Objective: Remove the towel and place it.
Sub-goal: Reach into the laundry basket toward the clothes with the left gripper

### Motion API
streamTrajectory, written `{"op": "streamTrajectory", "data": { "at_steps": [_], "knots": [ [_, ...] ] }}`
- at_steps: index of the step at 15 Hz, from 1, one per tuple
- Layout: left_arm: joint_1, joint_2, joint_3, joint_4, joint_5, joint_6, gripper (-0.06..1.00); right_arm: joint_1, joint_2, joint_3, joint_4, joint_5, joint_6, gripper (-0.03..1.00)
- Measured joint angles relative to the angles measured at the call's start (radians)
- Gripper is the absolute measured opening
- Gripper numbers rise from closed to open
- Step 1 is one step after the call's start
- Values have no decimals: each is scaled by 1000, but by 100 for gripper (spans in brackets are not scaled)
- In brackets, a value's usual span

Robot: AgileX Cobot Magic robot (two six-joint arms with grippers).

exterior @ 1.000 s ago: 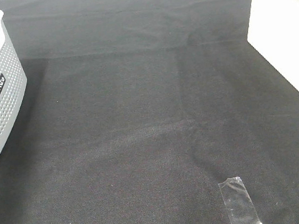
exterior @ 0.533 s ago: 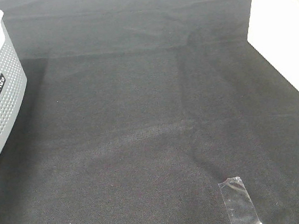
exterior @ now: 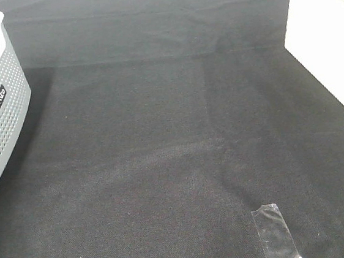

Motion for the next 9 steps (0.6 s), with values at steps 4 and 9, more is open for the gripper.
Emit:
{"op": "streamTrajectory", "data": {
  "at_steps": [4,9],
  "knots": [
    [3,54,0,60,-15,6,85,0,0,0,0,0,0,68],
    [48,66,-20,5,-12,78,85,0,0,0,0,0,0,68]
  ]
}}
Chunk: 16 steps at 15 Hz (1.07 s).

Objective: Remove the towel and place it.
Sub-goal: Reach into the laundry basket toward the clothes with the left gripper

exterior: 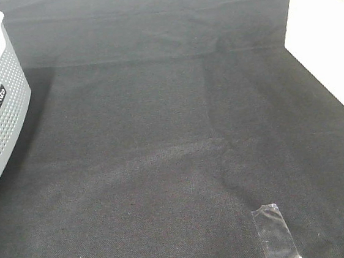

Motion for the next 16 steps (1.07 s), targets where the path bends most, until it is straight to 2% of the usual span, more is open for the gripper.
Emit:
{"op": "streamTrajectory", "data": {
  "at_steps": [2,5,7,9,12,13,16],
  "knots": [
    [1,9,-1,-55,-1,44,84,0,0,0,0,0,0,68],
    [1,46,-2,-61,2,44,82,0,0,0,0,0,0,68],
    [1,55,-2,-61,2,41,75,0,0,0,0,0,0,68],
    [1,55,-2,-61,2,36,58,0,0,0,0,0,0,68],
    [1,55,-2,-72,-7,10,23,0,0,0,0,0,0,68],
    [1,55,-2,-81,-13,3,17,0,0,0,0,0,0,68],
    [1,57,-2,-123,-34,-57,14,0,0,0,0,0,0,68]
  ]
}}
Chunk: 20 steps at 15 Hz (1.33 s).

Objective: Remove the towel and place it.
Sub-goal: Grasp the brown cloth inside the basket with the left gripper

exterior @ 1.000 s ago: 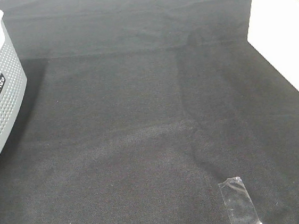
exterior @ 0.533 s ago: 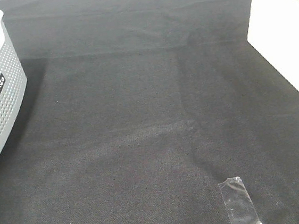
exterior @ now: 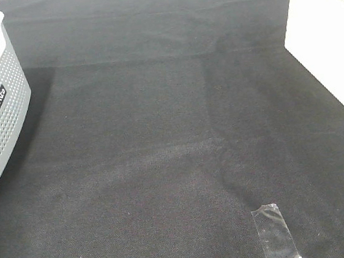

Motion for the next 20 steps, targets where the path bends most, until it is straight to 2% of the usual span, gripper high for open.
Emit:
{"op": "streamTrajectory", "data": {
  "at_steps": [2,4,5,6,7,8,11,13,16,17,20],
  "knots": [
    [0,1,0,-30,-7,-18,17,0,0,0,0,0,0,68],
    [0,1,0,-45,-7,-20,26,0,0,0,0,0,0,68],
    [0,1,0,-50,-2,-32,31,0,0,0,0,0,0,68],
    [1,1,0,-56,8,-59,45,0,0,0,0,0,0,68],
    [1,1,0,-56,8,-59,45,0,0,0,0,0,0,68],
    [1,5,0,-61,8,-64,51,0,0,0,0,0,0,68],
    [1,45,0,-62,24,-67,51,0,0,0,0,0,0,68],
    [1,51,0,-62,29,-67,43,0,0,0,0,0,0,68],
    [1,51,0,-61,29,-90,12,0,0,0,0,0,0,68],
    [1,51,0,-61,33,-115,5,0,0,0,0,0,0,68],
    [1,51,0,-56,36,-147,1,0,0,0,0,0,0,68]
  ]
}}
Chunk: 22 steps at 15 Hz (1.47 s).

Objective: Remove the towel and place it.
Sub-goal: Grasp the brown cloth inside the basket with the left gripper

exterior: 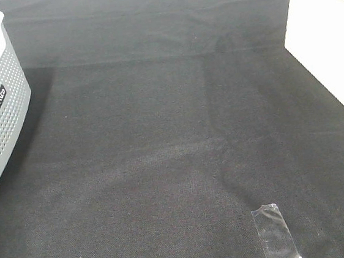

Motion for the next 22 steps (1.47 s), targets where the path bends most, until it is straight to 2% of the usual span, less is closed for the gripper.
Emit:
{"op": "streamTrajectory", "data": {
  "at_steps": [5,10,12,13,15,16,17,19,22],
  "knots": [
    [0,-56,-17,13,9,-44,0,0,0,0,0,0,0,68],
    [0,-140,-148,-19,143,-99,0,0,0,0,0,0,0,68],
    [0,-140,-192,-33,173,-162,0,0,0,0,0,0,0,68],
    [0,-142,-224,-47,187,-224,0,0,0,0,0,0,0,68],
    [0,-148,-302,-104,188,-352,0,0,0,0,0,0,0,68],
    [0,-151,-366,-166,188,-442,0,0,0,0,0,0,0,68],
    [0,-151,-400,-213,188,-482,0,0,0,0,0,0,0,68],
    [0,-152,-461,-300,189,-512,0,0,0,0,9,0,-31,68],
    [-13,-169,-526,-379,213,-521,0,0,38,-2,105,5,-193,68]
  ]
}}
